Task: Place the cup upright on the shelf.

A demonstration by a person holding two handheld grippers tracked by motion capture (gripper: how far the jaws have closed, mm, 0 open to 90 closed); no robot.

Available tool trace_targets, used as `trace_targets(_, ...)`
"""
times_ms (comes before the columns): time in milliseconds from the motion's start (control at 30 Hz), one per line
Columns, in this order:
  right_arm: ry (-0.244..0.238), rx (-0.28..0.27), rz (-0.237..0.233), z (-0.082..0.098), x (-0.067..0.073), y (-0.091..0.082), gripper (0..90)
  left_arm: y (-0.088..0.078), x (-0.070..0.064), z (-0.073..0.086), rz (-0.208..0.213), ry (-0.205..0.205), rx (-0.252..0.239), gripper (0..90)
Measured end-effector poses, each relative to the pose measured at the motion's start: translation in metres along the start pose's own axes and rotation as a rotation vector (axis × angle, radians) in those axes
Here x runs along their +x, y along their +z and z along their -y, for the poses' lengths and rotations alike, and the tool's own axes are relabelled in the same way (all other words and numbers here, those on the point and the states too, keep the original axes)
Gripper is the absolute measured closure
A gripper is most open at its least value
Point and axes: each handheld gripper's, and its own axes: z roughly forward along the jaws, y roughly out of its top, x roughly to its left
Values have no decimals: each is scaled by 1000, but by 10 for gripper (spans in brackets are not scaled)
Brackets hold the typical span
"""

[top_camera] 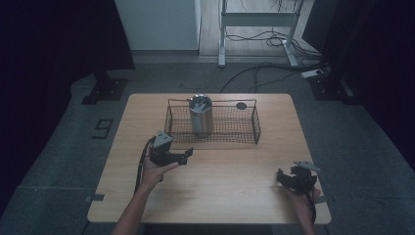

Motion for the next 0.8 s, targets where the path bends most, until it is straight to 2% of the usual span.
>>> trace_targets(67, 0, 0, 0, 0, 0, 0, 130, -2, -1, 3, 3, -6, 4, 31)
trace_targets(100, 0, 0, 0, 0, 0, 0, 130, -6, -1, 8, 11, -8, 27, 31)
trace_targets(200, 0, 0, 0, 0, 0, 0, 130, -11, -3, 18, 18, -5, 46, 31)
trace_targets(367, 0, 0, 0, 0, 0, 0, 130, -18, -4, 34, 16, -30, 34, 46)
trace_targets(533, 0, 0, 0, 0, 0, 0, 130, -19, -4, 43, 7, -45, 36, 49)
trace_targets(733, 0, 0, 0, 0, 0, 0, 130, -18, -4, 46, 6, -63, 38, 60)
trace_targets(767, 0, 0, 0, 0, 0, 0, 130, -17, -5, 47, 8, -67, 46, 60)
trace_targets(800, 0, 0, 0, 0, 0, 0, 130, -13, -6, 49, 10, -63, 78, 63)
